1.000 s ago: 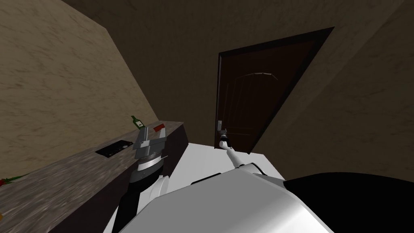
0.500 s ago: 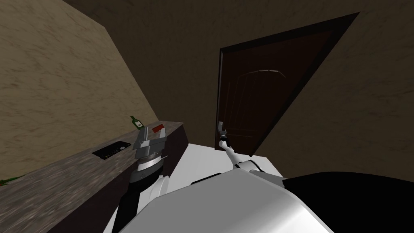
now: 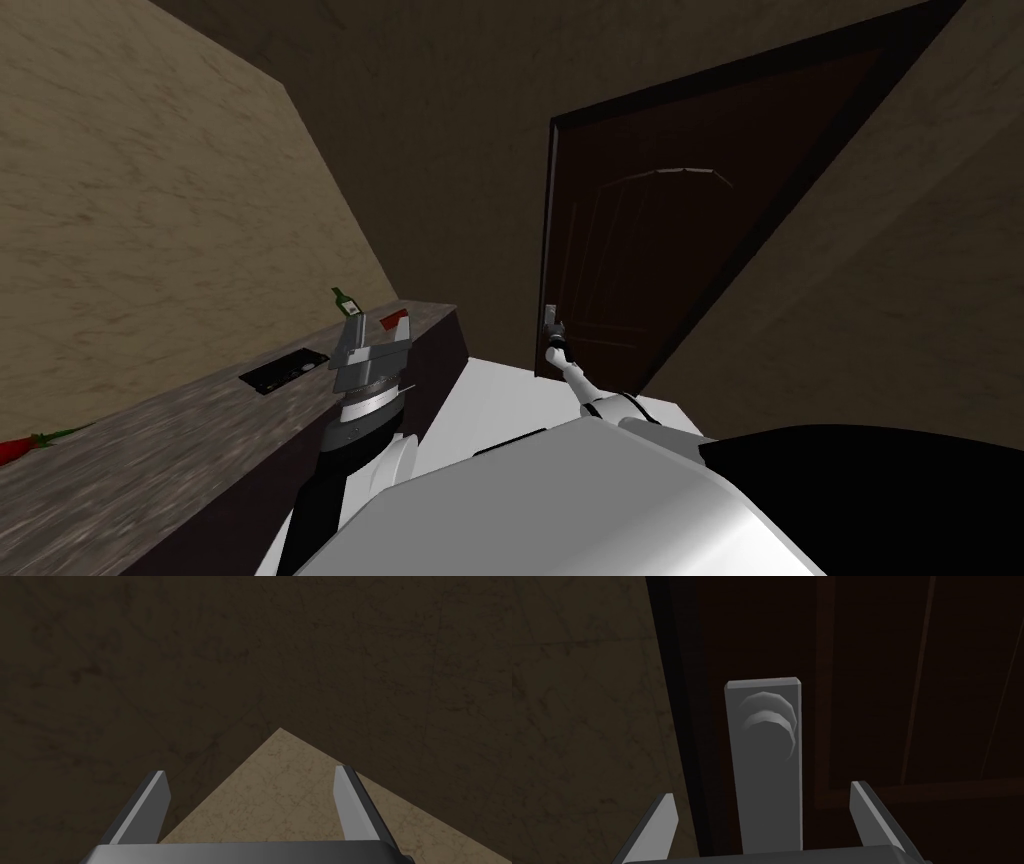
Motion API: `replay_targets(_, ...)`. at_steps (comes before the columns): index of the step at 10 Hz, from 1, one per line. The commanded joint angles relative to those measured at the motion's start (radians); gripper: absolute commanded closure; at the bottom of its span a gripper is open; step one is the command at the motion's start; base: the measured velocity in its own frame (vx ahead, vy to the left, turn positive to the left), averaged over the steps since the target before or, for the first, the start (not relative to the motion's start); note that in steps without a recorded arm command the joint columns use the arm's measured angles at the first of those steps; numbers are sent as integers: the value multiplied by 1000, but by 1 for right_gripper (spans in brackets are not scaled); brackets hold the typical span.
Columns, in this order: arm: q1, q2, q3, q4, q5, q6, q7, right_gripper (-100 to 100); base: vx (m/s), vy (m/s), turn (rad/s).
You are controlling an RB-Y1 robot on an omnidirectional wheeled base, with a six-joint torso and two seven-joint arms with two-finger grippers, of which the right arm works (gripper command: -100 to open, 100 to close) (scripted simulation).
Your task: Pull the door open
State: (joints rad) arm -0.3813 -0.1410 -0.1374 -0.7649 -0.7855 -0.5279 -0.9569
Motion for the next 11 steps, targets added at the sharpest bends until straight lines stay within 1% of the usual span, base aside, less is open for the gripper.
replay_targets(1, 15, -36, -4, 1, -6, 3, -34, -100, 208, 54, 133)
replay_targets(3, 15, -36, -4, 1, -6, 3, -34, -100, 87, -5, 10)
replay_targets(5, 41, -97, -8, 0, -15, 14, -83, -100, 92, -23, 133)
replay_targets(7, 41, -97, -8, 0, -15, 14, -83, -100, 80, -10, 22)
replay_targets(8, 56, -132, -10, 0, -20, 19, -111, -100, 110, -11, 124)
replay_targets(9, 61, -145, -11, 0, -22, 22, -121, -100, 177, -20, 112)
replay_targets(10, 55, -132, -10, 3, -19, 17, -110, -100, 79, -11, 18)
replay_targets(11, 55, -132, -10, 3, -19, 17, -110, 100, -14, -1, -35)
